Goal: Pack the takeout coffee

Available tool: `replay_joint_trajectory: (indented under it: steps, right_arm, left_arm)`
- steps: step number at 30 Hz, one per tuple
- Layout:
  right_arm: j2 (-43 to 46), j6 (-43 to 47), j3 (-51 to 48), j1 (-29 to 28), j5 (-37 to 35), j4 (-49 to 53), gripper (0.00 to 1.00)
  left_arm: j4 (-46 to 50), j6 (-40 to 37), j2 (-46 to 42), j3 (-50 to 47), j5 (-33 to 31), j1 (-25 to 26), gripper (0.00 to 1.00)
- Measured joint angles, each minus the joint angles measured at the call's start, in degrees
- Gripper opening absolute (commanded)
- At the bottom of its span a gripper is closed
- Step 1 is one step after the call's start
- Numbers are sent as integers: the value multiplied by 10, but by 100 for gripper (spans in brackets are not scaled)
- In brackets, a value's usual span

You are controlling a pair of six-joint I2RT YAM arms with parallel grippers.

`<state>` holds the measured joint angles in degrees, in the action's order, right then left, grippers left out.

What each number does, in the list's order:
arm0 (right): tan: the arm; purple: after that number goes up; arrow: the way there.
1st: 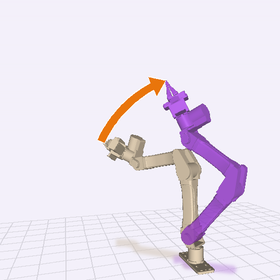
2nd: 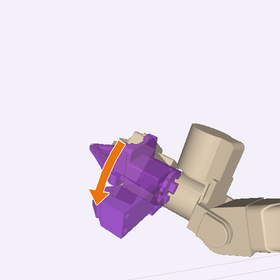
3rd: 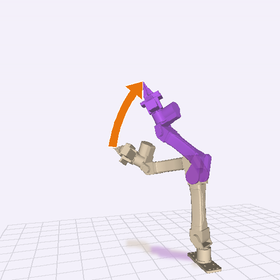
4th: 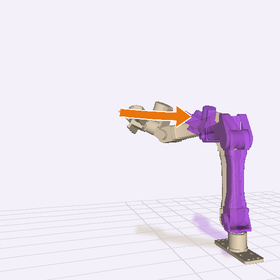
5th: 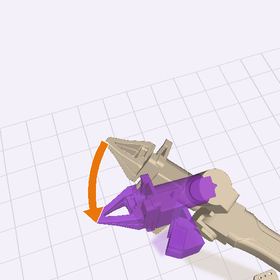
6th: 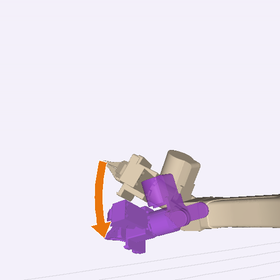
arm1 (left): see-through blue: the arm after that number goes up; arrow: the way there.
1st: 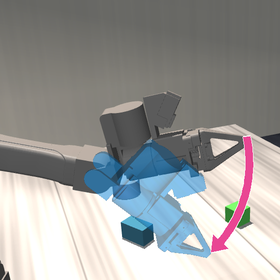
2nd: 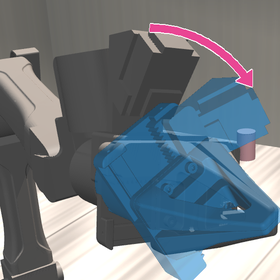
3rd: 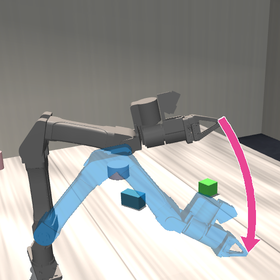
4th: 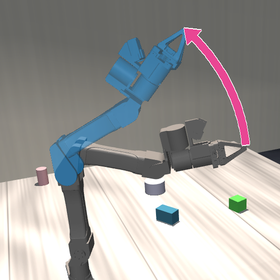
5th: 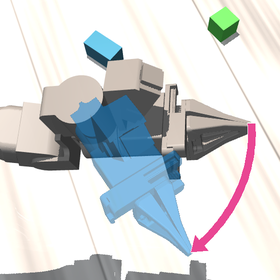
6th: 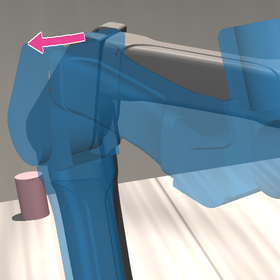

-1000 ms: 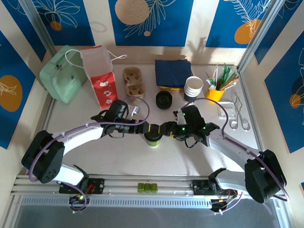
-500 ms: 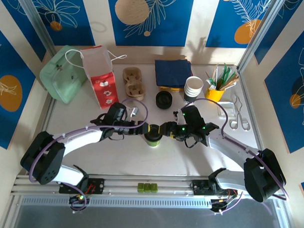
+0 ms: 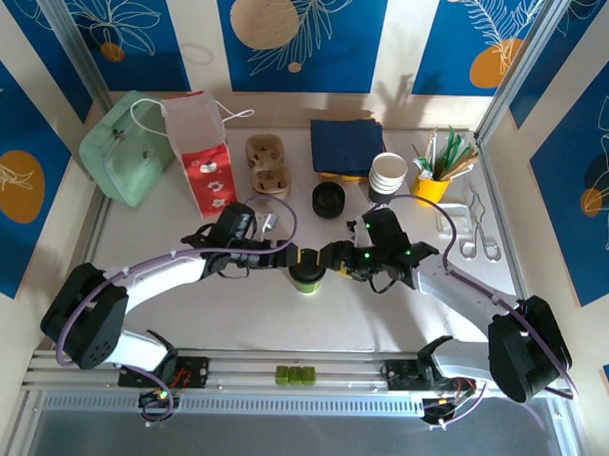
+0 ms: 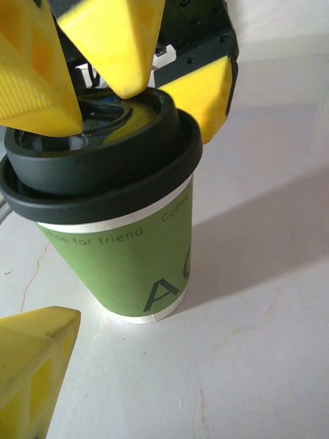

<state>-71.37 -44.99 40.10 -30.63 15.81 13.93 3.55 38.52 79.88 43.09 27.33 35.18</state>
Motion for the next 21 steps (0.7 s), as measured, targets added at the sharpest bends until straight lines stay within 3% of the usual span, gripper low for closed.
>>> replay_joint_trajectory:
  steps: [12, 21]
  right_arm:
    - [0, 0, 19, 0, -2, 25, 67]
    - [-2, 1, 17, -7, -9, 25, 67]
  left_arm:
    - [47, -9, -21, 27, -4, 0, 82]
    - [45, -9, -28, -5, -3, 4, 82]
